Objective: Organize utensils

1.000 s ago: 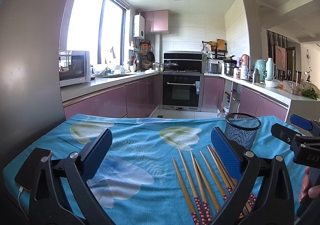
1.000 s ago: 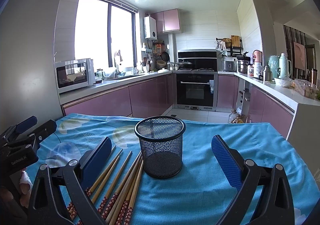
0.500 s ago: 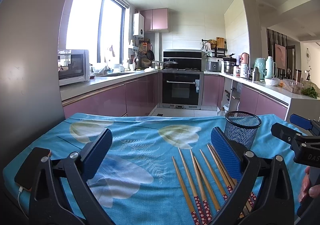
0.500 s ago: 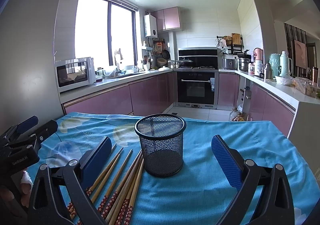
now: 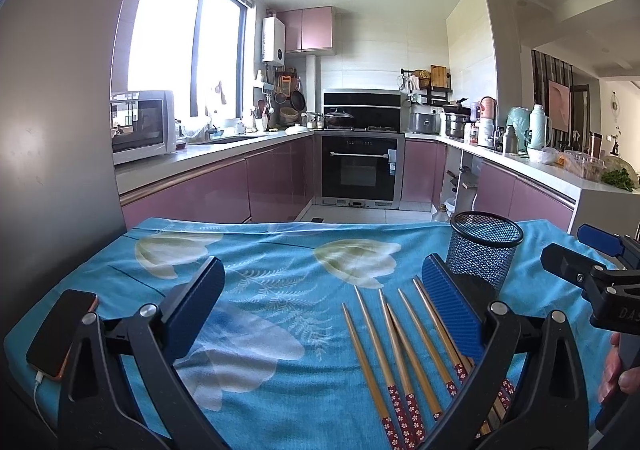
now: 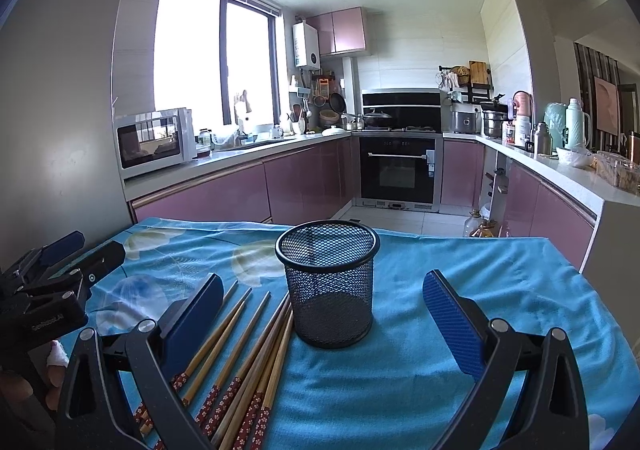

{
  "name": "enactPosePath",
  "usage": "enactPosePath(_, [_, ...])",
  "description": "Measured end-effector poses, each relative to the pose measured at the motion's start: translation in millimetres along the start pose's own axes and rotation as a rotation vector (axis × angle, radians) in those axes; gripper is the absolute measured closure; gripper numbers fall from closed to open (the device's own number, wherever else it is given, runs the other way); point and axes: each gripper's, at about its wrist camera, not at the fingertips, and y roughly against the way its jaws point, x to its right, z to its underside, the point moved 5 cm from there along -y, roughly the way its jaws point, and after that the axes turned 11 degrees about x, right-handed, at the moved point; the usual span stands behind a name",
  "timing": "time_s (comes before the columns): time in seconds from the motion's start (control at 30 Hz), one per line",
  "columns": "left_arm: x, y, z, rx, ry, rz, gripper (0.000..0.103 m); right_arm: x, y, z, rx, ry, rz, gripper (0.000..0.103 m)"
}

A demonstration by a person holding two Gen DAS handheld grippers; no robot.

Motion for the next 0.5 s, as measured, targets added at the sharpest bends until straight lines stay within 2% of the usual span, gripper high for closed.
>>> enactPosePath(0.23, [2,-7,6,-0.056,-0.009,0.019,0.006,-2,-7,7,-0.064,0.004,-0.027,0.006])
enactPosePath(0.4, [0,-19,16,-0.137,-0.03,0.033,0.006,-8,-23,25,-0.195,0.019,-0.073,0.006])
enactPosePath(0.5, [-1,-29,26,-0.207,-0.049,0.061,0.006,-13,-34,40,-0.293,0.044,-0.091,0.016])
